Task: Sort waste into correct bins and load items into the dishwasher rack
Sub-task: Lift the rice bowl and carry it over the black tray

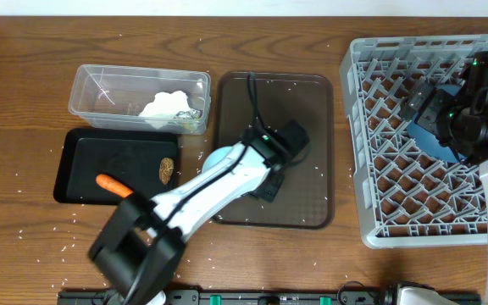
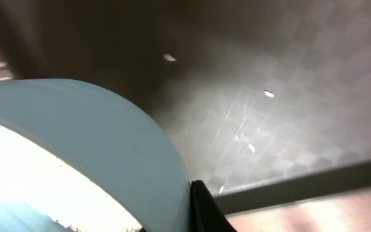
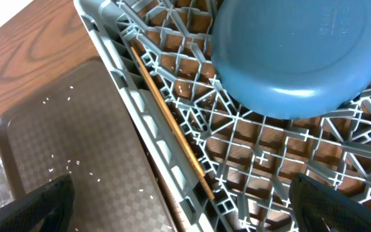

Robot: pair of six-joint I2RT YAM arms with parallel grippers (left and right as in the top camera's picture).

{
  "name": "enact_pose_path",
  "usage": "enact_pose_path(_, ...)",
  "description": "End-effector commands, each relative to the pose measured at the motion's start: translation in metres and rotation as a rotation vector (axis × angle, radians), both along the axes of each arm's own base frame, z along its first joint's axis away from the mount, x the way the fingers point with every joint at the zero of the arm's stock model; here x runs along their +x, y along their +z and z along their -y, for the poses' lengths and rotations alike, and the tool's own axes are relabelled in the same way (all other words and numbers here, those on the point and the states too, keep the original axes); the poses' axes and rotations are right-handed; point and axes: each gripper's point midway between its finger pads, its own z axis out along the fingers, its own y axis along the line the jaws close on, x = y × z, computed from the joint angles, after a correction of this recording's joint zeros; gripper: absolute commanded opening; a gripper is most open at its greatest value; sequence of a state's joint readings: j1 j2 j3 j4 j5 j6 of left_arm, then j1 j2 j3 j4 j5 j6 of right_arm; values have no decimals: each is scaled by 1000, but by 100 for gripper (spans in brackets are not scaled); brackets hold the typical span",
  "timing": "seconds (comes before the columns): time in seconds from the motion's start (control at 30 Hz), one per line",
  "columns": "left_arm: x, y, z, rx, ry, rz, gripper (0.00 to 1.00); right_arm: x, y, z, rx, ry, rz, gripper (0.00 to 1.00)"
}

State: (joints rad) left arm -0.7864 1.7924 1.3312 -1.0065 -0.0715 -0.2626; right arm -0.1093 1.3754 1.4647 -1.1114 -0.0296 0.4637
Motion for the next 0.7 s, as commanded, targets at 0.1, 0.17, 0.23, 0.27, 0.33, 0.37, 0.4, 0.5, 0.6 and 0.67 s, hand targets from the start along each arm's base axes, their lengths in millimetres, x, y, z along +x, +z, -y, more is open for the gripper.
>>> enact_pose_path(0.1, 18, 77, -39, -113, 183, 143, 6, -1, 1, 4, -6, -10, -2, 99)
enact_pose_path(0.17, 18, 94, -59, -182, 263, 132, 6, -1, 1, 4, -6, -10, -2, 99)
enact_pose_path(0.23, 20, 108, -80, -260, 348, 120, 6, -1, 1, 4, -6, -10, -2, 99)
enact_pose_path(0.27, 22, 115, -90, -306, 385, 115, 6, -1, 1, 4, -5, -10, -2, 99)
enact_pose_path(0.33, 26, 129, -108, -434, 445, 100, 6, -1, 1, 4, -5, -10, -2, 99)
enact_pose_path(0.37, 29, 136, -116, -508, 467, 94, 6, -1, 1, 4, -5, -10, -2, 99)
enact_pose_path(0.4, 32, 141, -124, -568, 485, 90, 6, -1, 1, 4, -5, -10, -2, 99)
enact_pose_path(0.5, 39, 153, -145, -765, 514, 80, 6, -1, 1, 4, -6, -10, -2, 99)
enact_pose_path(0.6, 42, 153, -167, -900, 530, 93, 6, -1, 1, 4, -5, -10, -2, 99)
enact_pose_path(0.67, 43, 150, -177, -974, 537, 102, 6, -1, 1, 4, -5, -10, -2, 99)
